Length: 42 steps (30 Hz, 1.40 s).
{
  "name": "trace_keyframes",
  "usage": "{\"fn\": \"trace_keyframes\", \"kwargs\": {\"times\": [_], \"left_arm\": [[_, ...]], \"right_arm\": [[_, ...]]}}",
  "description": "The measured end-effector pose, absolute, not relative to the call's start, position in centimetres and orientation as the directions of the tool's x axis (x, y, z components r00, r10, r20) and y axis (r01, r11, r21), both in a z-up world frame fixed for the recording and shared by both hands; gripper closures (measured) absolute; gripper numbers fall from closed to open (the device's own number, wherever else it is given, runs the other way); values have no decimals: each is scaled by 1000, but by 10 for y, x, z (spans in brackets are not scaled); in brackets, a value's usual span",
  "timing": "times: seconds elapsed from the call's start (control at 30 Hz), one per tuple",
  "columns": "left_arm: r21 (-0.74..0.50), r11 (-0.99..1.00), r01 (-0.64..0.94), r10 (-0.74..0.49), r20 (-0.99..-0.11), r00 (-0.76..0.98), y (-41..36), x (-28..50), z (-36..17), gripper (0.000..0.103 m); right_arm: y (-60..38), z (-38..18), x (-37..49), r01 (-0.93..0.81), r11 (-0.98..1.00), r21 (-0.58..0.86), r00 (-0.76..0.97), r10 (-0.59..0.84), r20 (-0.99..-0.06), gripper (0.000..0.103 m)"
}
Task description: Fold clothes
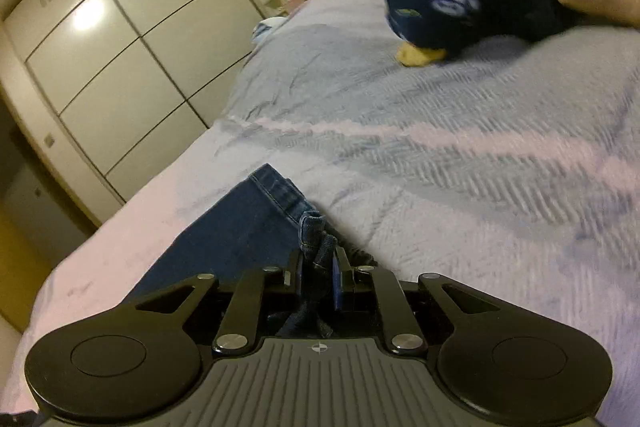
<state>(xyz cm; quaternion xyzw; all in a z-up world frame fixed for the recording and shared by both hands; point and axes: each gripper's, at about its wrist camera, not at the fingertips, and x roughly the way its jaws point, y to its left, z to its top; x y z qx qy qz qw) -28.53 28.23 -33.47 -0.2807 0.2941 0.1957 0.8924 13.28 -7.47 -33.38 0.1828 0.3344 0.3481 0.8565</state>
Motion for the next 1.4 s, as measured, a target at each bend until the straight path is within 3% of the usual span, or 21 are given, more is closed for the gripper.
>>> {"fn": "trace_keyframes", "kwargs": {"times": [0.13,0.3,0.47,0.57,0.7,0.83,0.93,1.2,1.4], "left_arm": [[-372,809,-456,170,-594,786,271,-288,-315,80],[-282,896,-344,118,-596,794,245,-276,-307,80],[-98,975,-197,71,-706,704,215,-255,-338,79],[-33,982,-185,92,-771,630,213,-248,-371,79],[-76,966,-247,110,-745,658,217,-259,-360,81],[-156,937,-313,118,-700,704,226,-291,-339,83],[-237,911,-337,102,-663,741,229,-315,-329,83],[-237,911,-339,90,-686,722,229,-352,-337,83],[-279,933,-227,-31,-690,723,280,-339,-354,83]], "right_arm": [[-79,-314,124,-459,726,512,583,681,-443,74],[-74,-290,103,-520,795,312,691,606,-393,69],[-44,-328,122,-571,798,192,633,577,-517,69],[-46,-348,132,-564,789,245,606,597,-525,67],[-50,-340,135,-535,798,276,602,590,-538,66],[-64,-315,99,-502,814,294,649,579,-494,66],[-66,-303,44,-558,761,330,607,646,-464,66],[-46,-331,-67,-650,662,373,402,717,-570,66],[-22,-336,-86,-682,684,259,420,657,-627,66]]}}
